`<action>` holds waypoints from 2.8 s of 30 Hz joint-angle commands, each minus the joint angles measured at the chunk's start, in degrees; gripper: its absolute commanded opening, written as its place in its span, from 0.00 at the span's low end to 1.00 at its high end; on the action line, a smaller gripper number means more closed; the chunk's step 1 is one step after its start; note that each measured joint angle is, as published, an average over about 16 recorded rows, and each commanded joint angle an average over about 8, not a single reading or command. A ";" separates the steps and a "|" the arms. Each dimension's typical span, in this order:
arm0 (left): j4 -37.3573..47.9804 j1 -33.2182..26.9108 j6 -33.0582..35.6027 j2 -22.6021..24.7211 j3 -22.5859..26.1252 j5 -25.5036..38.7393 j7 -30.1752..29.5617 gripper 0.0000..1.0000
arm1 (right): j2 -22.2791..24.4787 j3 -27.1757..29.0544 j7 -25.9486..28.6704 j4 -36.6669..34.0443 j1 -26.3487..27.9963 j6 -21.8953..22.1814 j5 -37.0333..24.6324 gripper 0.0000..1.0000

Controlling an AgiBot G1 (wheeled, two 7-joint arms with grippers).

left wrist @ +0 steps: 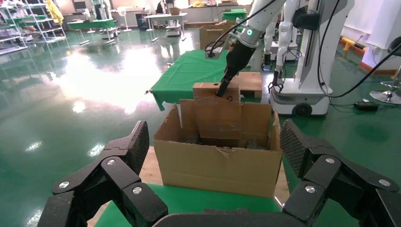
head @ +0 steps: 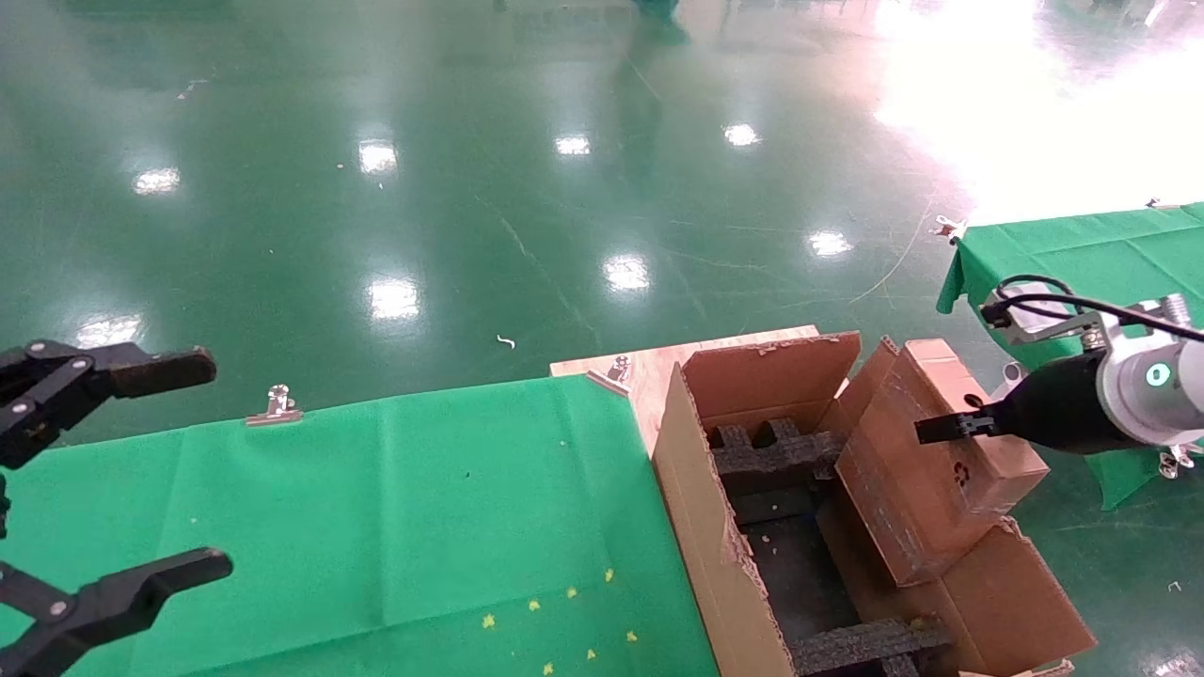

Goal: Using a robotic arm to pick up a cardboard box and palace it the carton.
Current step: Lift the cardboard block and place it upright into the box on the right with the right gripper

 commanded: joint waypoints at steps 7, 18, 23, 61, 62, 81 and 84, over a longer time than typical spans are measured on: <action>0.00 0.00 0.00 0.00 0.00 0.00 0.00 1.00 | -0.75 -1.06 1.85 -0.10 -2.25 1.61 -0.79 0.00; 0.00 0.00 0.00 0.00 0.00 0.00 0.00 1.00 | -1.80 -2.82 4.60 -0.57 -6.34 5.22 -2.50 0.00; 0.00 0.00 0.00 0.00 0.01 0.00 0.00 1.00 | -2.55 -3.62 5.54 -1.23 -8.48 7.43 -3.26 0.00; 0.00 0.00 -0.01 -0.01 0.02 -0.01 0.01 1.00 | -13.96 -5.45 -4.55 -21.32 -21.30 15.81 7.97 0.00; 0.00 0.00 -0.01 -0.01 0.02 -0.01 0.01 1.00 | -14.31 -5.40 -5.06 -22.00 -21.49 15.78 8.36 0.00; 0.02 0.01 -0.02 -0.01 0.02 -0.02 0.01 1.00 | -17.07 -4.57 -10.36 -27.85 -22.91 14.58 12.75 1.00; 0.02 0.01 -0.02 -0.01 0.02 -0.02 0.01 1.00 | -16.94 -4.60 -10.18 -27.61 -22.84 14.59 12.59 1.00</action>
